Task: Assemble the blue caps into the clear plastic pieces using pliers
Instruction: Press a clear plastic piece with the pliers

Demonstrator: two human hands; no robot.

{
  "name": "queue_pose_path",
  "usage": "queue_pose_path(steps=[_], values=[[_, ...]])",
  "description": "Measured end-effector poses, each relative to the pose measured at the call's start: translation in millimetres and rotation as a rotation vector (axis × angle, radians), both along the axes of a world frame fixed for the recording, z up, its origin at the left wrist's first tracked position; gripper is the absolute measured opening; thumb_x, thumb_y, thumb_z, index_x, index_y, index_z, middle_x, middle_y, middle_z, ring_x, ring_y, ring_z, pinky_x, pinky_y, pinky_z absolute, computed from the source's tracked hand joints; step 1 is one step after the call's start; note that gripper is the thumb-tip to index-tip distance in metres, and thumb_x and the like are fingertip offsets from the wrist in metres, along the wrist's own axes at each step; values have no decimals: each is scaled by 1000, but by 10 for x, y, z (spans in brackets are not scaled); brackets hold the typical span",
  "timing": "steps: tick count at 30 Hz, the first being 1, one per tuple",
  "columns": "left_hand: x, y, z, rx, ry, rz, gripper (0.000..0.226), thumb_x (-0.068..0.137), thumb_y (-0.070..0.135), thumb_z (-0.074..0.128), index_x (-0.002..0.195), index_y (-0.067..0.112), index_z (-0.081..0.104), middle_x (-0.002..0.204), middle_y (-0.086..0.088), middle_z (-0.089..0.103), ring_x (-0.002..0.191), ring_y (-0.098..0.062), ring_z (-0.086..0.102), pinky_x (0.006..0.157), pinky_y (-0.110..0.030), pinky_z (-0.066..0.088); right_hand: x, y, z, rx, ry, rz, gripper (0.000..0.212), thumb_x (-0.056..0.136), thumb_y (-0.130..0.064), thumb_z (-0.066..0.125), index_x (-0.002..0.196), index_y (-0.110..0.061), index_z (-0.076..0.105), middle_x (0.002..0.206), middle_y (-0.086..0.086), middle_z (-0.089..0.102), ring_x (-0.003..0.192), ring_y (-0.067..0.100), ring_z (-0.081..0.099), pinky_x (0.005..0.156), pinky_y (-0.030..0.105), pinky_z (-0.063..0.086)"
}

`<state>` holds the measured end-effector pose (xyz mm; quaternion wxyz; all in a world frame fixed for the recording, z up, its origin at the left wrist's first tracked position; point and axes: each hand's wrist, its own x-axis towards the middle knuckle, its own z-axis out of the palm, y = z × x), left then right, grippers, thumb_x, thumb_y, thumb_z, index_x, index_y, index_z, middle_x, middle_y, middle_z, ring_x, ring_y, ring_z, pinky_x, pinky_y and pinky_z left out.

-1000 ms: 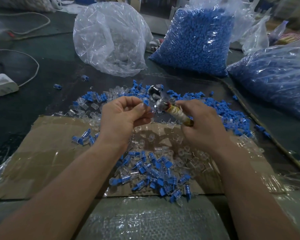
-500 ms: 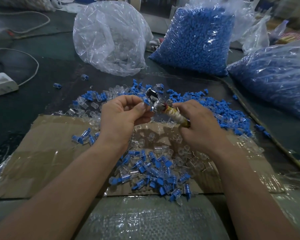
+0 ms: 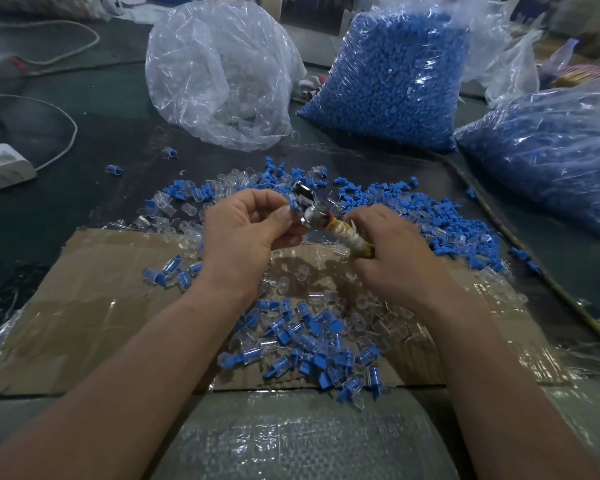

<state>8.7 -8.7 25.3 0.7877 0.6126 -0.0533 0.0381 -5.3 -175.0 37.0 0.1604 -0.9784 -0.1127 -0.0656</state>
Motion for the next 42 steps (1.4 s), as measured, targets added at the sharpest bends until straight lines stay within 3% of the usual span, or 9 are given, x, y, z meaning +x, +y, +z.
queue_pose_path(steps=[4,12,20,25,30,33,35,39,42], values=[[-9,-3,3,33,-34,24,17,81,-6,58,74,10,59,60,2,67,57,-13,66,56,-22,56,-2,35,11,14,-24,3,22,79,-7,54,88,-23,42,75,-13,38,68,2,35,62,10,25],[-16,2,3,57,-57,41,16,81,-3,60,74,11,58,58,3,66,56,-13,65,54,-20,54,-29,68,30,66,-50,-6,20,77,-3,54,79,-20,45,66,-13,40,60,0,36,53,16,23],[-21,5,18,67,-39,39,14,81,-5,60,76,9,59,66,-5,66,56,-12,66,53,-18,52,-10,40,-6,84,-65,-4,20,72,-2,56,85,-17,53,71,-9,46,69,12,43,60,16,29],[10,92,54,13,41,21,13,82,-3,58,77,8,60,64,-4,66,55,-14,65,51,-19,52,7,-67,-7,235,-59,-103,27,75,4,56,91,-18,55,73,-11,46,66,5,43,56,19,30],[-17,148,117,158,65,-253,8,75,5,63,73,12,67,56,0,66,46,-9,59,40,-16,44,69,-290,5,220,-94,-263,19,78,-22,69,91,-24,55,77,-8,53,68,8,48,57,22,32],[-75,127,134,265,36,-496,10,63,19,66,70,19,73,58,1,66,46,-7,56,42,-16,40,108,-406,-30,121,-3,-374,38,73,-40,72,100,-18,60,89,-2,58,80,15,52,67,29,39],[-100,105,129,311,26,-595,14,60,21,67,72,19,74,61,1,67,50,-7,57,47,-19,44,123,-445,-56,104,26,-437,47,70,-41,75,107,-16,60,92,-3,57,84,14,51,74,32,43],[-117,94,127,365,-8,-734,15,59,20,70,73,20,73,65,2,68,57,-8,59,53,-18,50,147,-502,-88,105,83,-518,40,68,-27,77,103,-16,61,89,-2,57,78,15,50,71,30,39],[-129,89,116,446,-31,-808,18,58,25,73,75,17,72,69,1,69,64,-14,61,60,-30,49,159,-537,-100,95,129,-556,49,68,-25,76,113,-17,59,95,-3,56,81,15,49,72,30,39]])
